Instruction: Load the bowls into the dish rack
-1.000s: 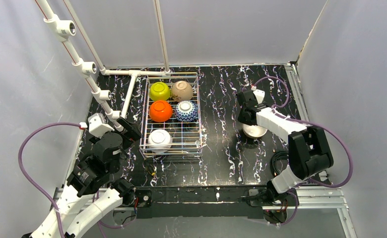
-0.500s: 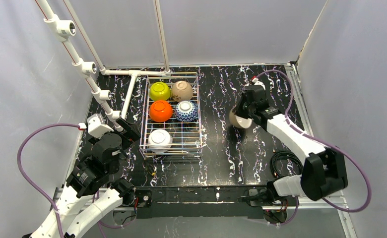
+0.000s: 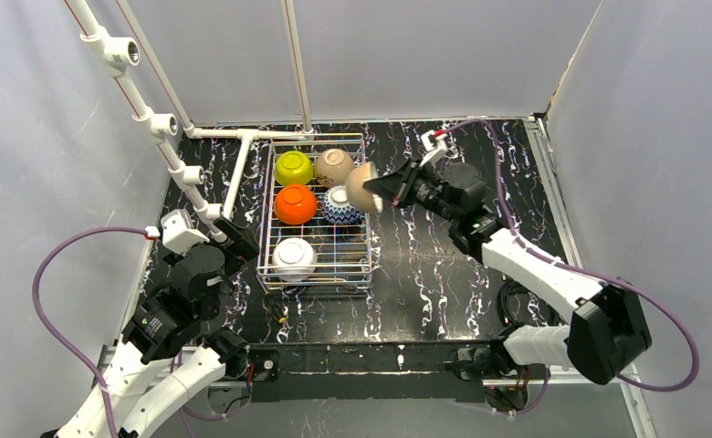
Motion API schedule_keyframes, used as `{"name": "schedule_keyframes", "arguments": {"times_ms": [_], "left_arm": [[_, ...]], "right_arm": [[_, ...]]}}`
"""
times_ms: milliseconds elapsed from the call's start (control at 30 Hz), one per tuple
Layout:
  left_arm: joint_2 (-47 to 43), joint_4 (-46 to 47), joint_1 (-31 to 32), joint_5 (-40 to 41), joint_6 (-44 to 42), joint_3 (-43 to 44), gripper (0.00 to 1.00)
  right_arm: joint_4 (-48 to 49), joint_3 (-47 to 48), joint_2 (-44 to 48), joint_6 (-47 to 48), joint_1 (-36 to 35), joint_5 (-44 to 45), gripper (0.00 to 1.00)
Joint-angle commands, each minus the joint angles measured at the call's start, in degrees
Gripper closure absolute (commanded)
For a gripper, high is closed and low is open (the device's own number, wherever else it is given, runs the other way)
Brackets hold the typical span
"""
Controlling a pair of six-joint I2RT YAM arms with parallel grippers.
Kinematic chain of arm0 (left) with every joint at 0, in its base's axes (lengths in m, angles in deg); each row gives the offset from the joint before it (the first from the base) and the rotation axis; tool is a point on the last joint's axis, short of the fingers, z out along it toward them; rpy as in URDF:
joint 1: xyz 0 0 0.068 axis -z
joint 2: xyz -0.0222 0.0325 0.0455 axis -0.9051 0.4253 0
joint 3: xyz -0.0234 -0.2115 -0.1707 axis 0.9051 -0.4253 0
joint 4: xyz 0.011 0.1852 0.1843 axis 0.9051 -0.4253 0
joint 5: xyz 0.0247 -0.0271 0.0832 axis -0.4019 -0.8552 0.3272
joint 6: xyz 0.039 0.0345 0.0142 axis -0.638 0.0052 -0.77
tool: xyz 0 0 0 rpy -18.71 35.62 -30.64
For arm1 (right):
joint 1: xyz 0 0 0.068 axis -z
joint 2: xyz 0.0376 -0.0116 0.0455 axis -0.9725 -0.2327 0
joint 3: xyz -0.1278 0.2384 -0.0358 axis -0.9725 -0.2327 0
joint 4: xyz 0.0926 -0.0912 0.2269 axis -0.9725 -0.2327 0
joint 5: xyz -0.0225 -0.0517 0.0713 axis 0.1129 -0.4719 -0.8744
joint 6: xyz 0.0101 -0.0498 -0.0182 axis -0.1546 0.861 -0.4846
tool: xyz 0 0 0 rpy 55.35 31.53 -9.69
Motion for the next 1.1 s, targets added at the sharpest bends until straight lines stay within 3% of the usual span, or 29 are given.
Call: {"name": "schedule_keyframes", "arguments": {"times_ms": [0,333,1067], "left_arm": [[0.59,-0.39,0.21,1.17,0.4,-0.33,0.02],[-0.61,-0.67,0.21,1.85,0.17,-0.53,0.02],[1.85,0.6,0.21,-0.58,-1.28,-0.28,0.02]], "right_arm": [[16.96,3.79,-4.58,-3.02,-7.11,-0.28,0.99],[23.05,5.2,-17.55,-9.28,-13.9,6.91,0.99],[35.83,-4.42,-23.95,-27.85,-15.34,10.83,0.99]]}}
